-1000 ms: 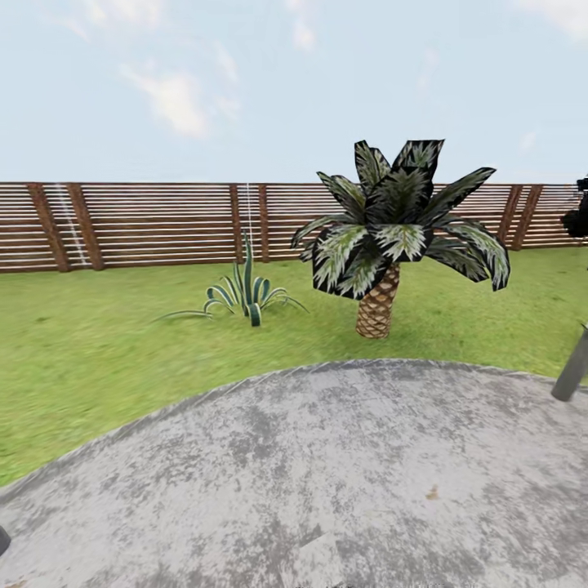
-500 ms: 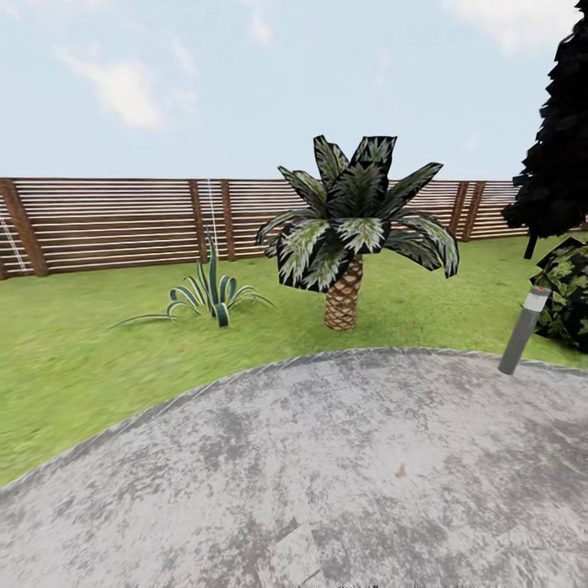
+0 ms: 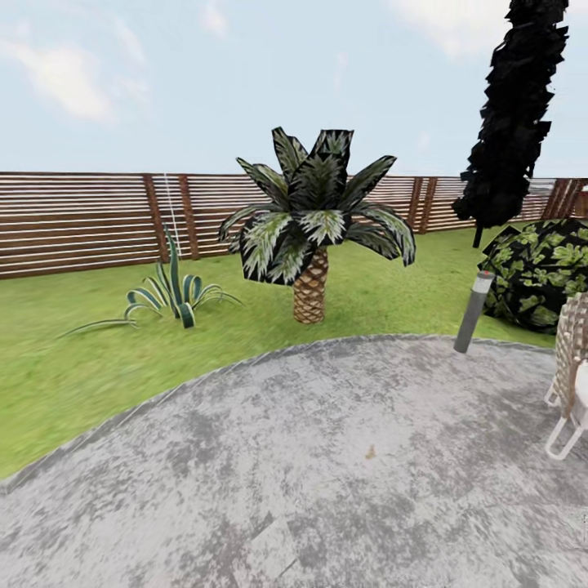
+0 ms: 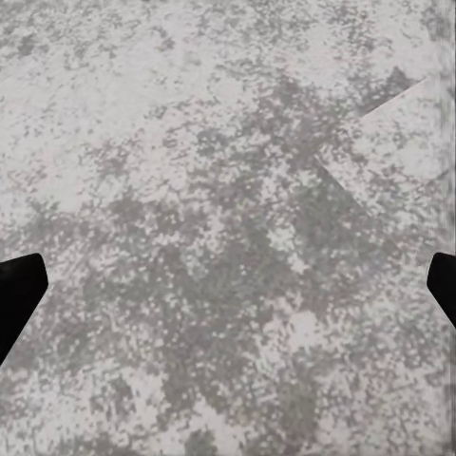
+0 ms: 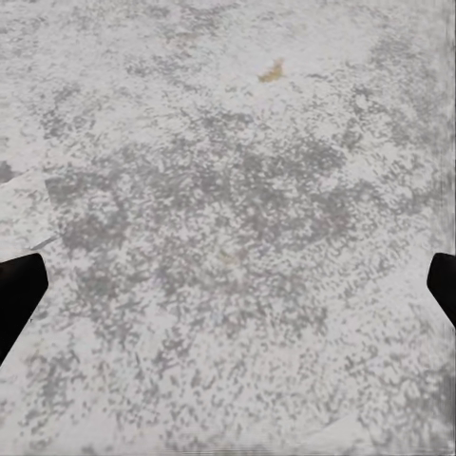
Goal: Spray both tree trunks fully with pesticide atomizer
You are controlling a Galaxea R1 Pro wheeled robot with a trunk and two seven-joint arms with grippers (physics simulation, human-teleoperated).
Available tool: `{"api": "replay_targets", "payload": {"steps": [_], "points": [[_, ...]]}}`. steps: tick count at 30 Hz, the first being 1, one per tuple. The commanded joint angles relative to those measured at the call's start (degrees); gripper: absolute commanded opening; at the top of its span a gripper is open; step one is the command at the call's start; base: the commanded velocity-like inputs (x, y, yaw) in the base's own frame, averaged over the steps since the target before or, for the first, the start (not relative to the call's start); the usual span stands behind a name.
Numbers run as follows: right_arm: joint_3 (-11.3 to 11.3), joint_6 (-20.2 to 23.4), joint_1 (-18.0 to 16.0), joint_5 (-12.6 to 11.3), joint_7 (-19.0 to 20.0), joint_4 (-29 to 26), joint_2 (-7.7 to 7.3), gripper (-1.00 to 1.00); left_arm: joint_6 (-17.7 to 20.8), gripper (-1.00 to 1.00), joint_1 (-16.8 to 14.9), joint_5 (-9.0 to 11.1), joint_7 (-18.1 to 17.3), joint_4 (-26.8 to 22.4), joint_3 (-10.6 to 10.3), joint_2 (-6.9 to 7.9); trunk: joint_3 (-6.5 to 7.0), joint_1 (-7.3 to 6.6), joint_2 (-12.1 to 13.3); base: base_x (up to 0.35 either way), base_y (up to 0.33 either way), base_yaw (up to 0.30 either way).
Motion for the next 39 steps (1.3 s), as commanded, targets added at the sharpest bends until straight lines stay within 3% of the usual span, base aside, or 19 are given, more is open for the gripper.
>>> {"api": "replay_targets", "payload": {"steps": [1, 33, 39], "points": [[-0.01, 0.0, 0.0, 0.0, 0.0, 0.0, 0.0, 1.0, 0.0, 1.0, 0.0, -0.03, 0.0, 0.0, -0.01, 0.0, -0.23, 0.23, -0.42, 0.0, 0.0, -0.282], [0.01, 0.0, 0.0, 0.0, 0.0, 0.0, 0.0, 1.0, 0.0, 1.0, -0.09, -0.25, 0.0, 0.04, -0.53, -0.09, -7.59, 7.26, -13.25, 0.0, 0.0, -0.269], [0.02, 0.0, 0.0, 0.0, 0.0, 0.0, 0.0, 1.0, 0.0, 1.0, -0.08, -0.32, -0.08, 0.05, -0.61, -0.12, -7.94, 7.26, -13.25, 0.0, 0.0, -0.243]]}}
